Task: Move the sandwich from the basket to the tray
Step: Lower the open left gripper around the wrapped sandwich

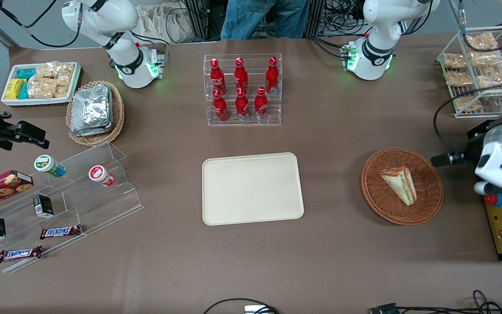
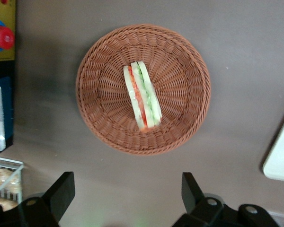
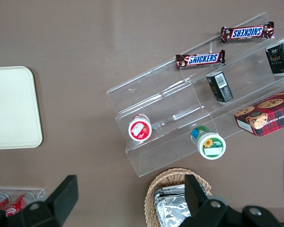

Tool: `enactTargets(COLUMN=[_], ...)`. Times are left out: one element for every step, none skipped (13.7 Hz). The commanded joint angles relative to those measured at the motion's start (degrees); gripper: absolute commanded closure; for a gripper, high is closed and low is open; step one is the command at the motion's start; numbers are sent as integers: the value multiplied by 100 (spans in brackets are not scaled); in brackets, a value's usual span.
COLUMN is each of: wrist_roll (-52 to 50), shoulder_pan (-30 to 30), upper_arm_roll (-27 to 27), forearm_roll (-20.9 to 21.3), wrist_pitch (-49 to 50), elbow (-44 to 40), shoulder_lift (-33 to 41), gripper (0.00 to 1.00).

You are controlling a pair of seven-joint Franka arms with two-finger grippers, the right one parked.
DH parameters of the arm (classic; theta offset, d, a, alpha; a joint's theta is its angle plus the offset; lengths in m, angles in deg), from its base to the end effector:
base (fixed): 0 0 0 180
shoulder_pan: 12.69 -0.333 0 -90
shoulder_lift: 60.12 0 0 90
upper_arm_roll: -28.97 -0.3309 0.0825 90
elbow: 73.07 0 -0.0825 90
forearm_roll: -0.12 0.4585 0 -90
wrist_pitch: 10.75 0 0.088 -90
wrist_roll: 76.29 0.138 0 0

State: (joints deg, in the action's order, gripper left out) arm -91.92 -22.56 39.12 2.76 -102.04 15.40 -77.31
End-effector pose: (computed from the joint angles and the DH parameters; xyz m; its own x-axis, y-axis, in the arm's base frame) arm 0.6909 0.0132 0.4276 0.9365 0.2589 -0.2366 0.2523 -0.9659 -0.0582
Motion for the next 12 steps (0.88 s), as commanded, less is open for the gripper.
enactTargets(wrist_roll=[-466,-484,-485,-493,-589,-755,-809,-819,-819,-827,-827,-827], shoulder_pan=[11,11,-15,-68,-103,-103,-103,-103,-103,-103,-103,-103], upper_arm_roll=[40,40,40,32,32,32,32,32,32,32,32,32], forearm_roll=[53,61,62,62,70,79,88,88,88,79,79,79], wrist_pitch=[-162,-301,-424,-634,-863,-1109,-1311,-1548,-1733,-1900,-2050,-2208], elbow=[-67,-50,20,116,265,441,582,714,819,925,1056,1179], shoulder_lift=[-476,-600,-732,-863,-926,-970,-988,-1005,-1066,-1102,-1111,-1102], gripper=[0,0,0,0,0,0,0,0,0,0,0,0])
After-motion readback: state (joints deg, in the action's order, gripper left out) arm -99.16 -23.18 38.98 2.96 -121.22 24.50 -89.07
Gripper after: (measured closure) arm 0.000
